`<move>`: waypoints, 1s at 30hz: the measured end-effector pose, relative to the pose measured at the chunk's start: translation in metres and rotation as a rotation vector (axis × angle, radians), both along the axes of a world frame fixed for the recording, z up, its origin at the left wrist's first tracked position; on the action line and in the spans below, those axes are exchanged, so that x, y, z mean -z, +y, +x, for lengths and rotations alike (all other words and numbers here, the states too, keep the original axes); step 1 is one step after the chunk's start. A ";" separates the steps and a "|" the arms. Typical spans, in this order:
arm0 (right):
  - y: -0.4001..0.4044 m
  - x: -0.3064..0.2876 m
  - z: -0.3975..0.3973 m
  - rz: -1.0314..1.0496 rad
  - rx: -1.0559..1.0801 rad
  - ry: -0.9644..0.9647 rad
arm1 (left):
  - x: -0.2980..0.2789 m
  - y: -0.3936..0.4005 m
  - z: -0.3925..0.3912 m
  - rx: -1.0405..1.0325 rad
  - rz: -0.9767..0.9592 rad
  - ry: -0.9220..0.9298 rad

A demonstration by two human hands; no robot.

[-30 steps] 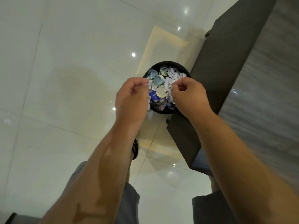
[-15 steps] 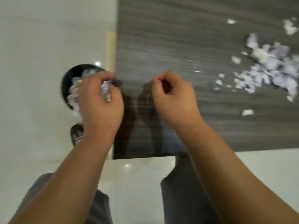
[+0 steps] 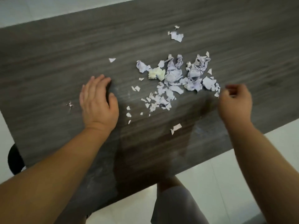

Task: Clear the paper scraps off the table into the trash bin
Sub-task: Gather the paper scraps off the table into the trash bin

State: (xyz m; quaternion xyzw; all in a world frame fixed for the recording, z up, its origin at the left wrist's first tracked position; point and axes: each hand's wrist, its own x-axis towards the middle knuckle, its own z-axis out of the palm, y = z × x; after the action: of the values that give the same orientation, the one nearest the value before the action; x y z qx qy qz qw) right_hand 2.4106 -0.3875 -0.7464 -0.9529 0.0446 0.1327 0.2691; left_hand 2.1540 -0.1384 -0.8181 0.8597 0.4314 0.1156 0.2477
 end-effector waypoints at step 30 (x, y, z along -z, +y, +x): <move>-0.021 0.044 0.000 0.177 0.019 -0.196 | -0.003 0.046 0.051 0.161 -0.006 -0.174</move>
State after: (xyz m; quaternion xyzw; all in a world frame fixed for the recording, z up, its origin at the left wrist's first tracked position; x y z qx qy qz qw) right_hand 2.4102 -0.4082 -0.7905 -0.9334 0.0154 0.0400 0.3564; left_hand 2.2047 -0.0925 -0.8153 0.8776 0.3383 0.1684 0.2951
